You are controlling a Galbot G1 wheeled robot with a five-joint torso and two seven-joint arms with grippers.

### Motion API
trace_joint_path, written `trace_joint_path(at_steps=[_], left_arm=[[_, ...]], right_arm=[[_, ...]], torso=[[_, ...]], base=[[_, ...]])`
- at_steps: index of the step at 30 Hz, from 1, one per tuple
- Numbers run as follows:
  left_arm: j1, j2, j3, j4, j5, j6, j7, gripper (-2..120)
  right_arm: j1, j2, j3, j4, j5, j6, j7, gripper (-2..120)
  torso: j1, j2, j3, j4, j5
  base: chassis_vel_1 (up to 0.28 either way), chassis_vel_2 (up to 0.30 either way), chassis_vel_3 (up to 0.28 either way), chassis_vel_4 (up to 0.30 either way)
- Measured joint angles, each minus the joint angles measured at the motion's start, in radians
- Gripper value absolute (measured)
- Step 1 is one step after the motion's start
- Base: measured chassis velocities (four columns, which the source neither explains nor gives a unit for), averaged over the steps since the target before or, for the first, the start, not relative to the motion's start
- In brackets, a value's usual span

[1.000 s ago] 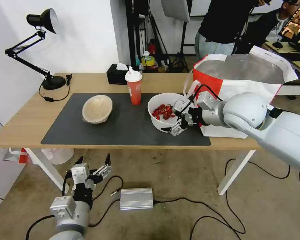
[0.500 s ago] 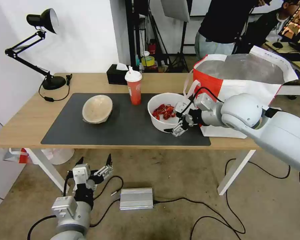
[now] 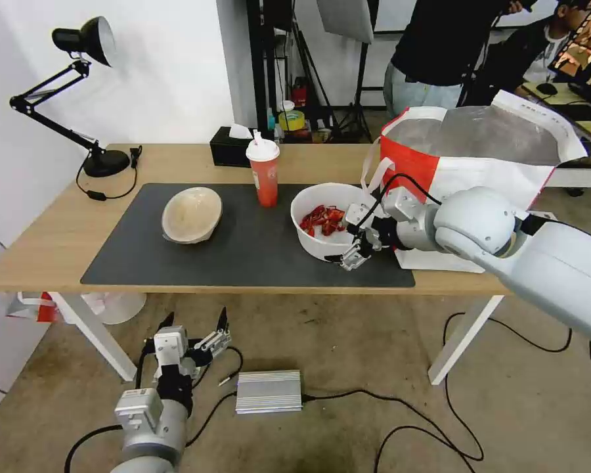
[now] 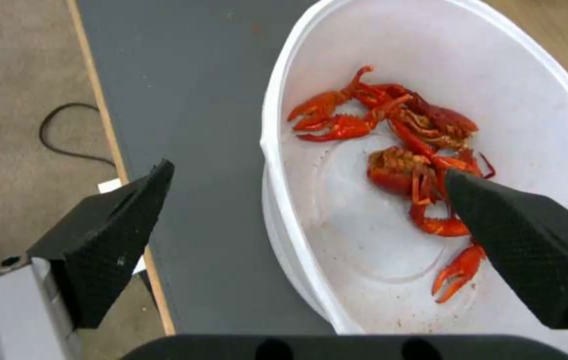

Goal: Pick up the trash from the table and place it into the takeout bag.

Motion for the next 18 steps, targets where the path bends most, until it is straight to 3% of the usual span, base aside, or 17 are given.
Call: trace_joint_path(at_steps=[18], left_arm=[[-0.003,0.0,-0.017,-0.003,-0.01,0.001,0.0,99]], right_arm=[[0.015,0.046,-0.036,-0.063,-0.029,0.0,-0.005,100]], torso=[[0.0,0.0,0.0,0.0001,-0.0001]], base=[[0.0,0.0,0.0,0.0]])
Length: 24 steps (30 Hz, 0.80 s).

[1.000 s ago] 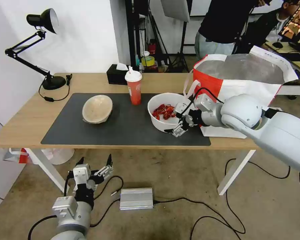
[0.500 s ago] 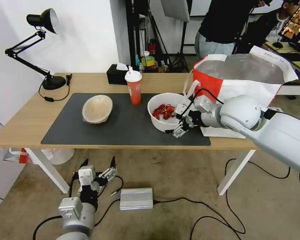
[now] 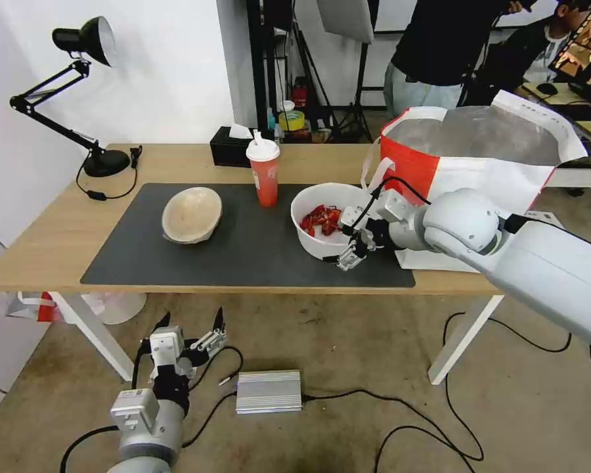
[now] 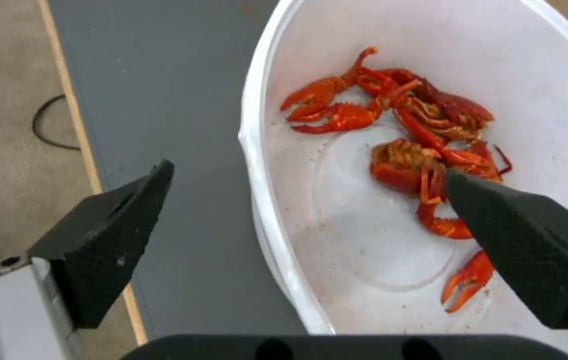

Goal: Pick up the trash from the table and place it into the takeout bag.

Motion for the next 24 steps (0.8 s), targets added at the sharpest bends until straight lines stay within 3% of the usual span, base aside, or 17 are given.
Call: trace_joint_path(at_steps=[24], left_arm=[[0.006,0.0,-0.005,-0.011,-0.006,0.0,0.0,99]], right_arm=[[-0.008,0.017,-0.007,-0.029,-0.009,0.0,0.0,100]], torso=[[0.0,0.0,0.0,0.0,0.0]], base=[[0.0,0.0,0.0,0.0]])
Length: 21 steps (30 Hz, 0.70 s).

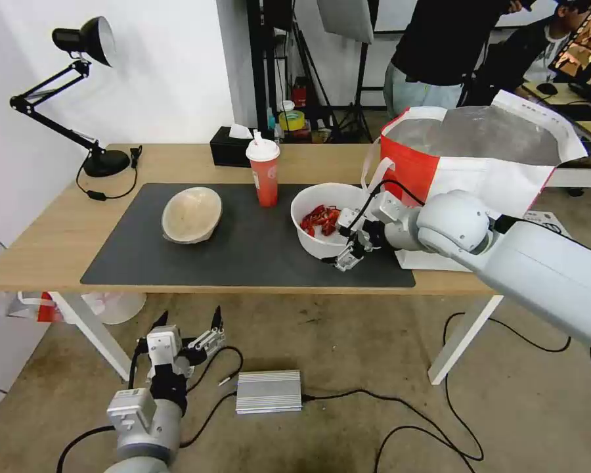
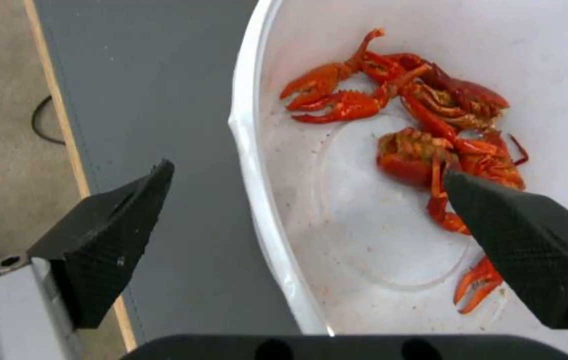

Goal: Pick up the trash from the table and place it into the takeout bag.

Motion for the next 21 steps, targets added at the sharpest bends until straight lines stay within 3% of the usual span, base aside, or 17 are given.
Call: trace_joint_path(at_steps=[3,7,9,15,21], left_arm=[[0.0,0.0,0.0,0.0,0.0,0.0,0.0,99],[0.001,0.0,0.0,-0.003,0.0,-0.002,0.0,101],[0.001,0.0,0.0,-0.004,-0.001,-0.002,0.0,101],[0.001,0.0,0.0,-0.005,-0.003,-0.004,-0.001,99],[-0.001,0.0,0.0,-0.005,-0.005,-0.006,-0.004,100]], right_arm=[[-0.001,-0.002,-0.001,-0.002,0.002,0.0,0.002,96],[-0.004,0.0,-0.002,-0.015,0.007,0.0,0.003,75],[-0.005,0.001,-0.002,-0.017,0.007,0.0,0.003,75],[-0.009,0.006,-0.003,-0.024,0.012,0.0,0.004,47],[-0.01,0.008,-0.004,-0.027,0.018,0.0,0.005,32]], torso=[[0.0,0.0,0.0,0.0,0.0],[0.0,0.0,0.0,0.0,0.0],[0.0,0.0,0.0,0.0,0.0],[0.0,0.0,0.0,-0.0001,0.0],[0.0,0.0,0.0,0.0,0.0]], base=[[0.0,0.0,0.0,0.0],[0.0,0.0,0.0,0.0],[0.0,0.0,0.0,0.0],[0.0,0.0,0.0,0.0],[0.0,0.0,0.0,0.0]])
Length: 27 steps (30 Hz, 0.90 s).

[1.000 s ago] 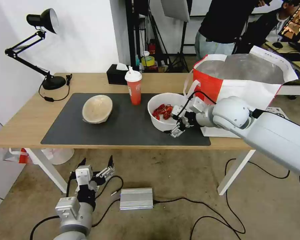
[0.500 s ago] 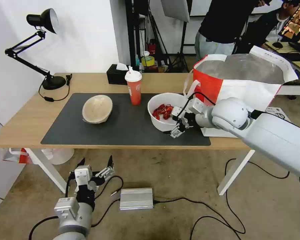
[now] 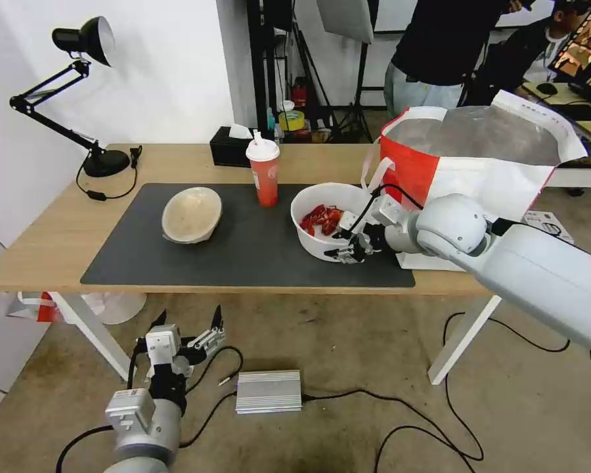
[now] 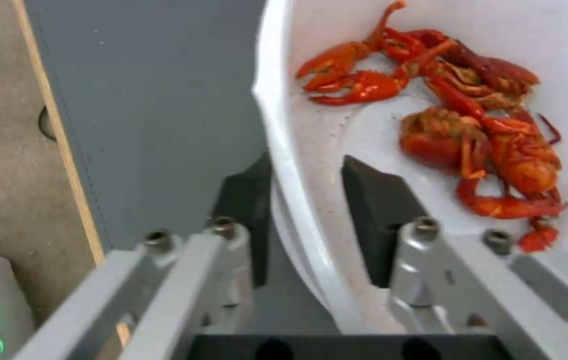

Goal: Pick up the trash from the table and place it into the takeout bag.

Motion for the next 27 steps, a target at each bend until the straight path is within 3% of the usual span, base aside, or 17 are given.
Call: trace_joint_path(at_steps=[2,4,6,8,27], left_arm=[[-0.001,0.0,0.0,0.0,-0.002,0.0,-0.001,102],[-0.003,0.0,-0.001,-0.001,-0.006,-0.002,-0.004,99],[-0.003,0.0,-0.001,-0.001,-0.006,-0.002,-0.004,99],[-0.003,0.0,-0.001,-0.002,-0.007,-0.004,-0.005,99],[-0.004,0.0,-0.006,-0.009,-0.008,-0.008,-0.014,99]], right_arm=[[0.0,0.001,-0.001,-0.001,0.005,0.0,0.001,26],[0.002,0.004,-0.004,-0.002,0.016,0.0,0.004,10],[0.004,0.005,-0.004,-0.002,0.018,0.0,0.005,10],[0.005,0.01,-0.008,-0.002,0.023,0.0,0.006,2],[0.012,0.02,-0.012,0.0,0.046,-0.001,0.014,0]], torso=[[0.0,0.0,0.0,0.0,0.0],[0.0,0.0,0.0,0.0,0.0],[0.0,0.0,0.0,0.0,0.0],[0.0,0.0,0.0,0.0001,0.0],[0.0,0.0,0.0,0.0,0.0]], base=[[0.0,0.0,0.0,0.0],[0.0,0.0,0.0,0.0],[0.0,0.0,0.0,0.0],[0.0,0.0,0.0,0.0],[0.0,0.0,0.0,0.0]])
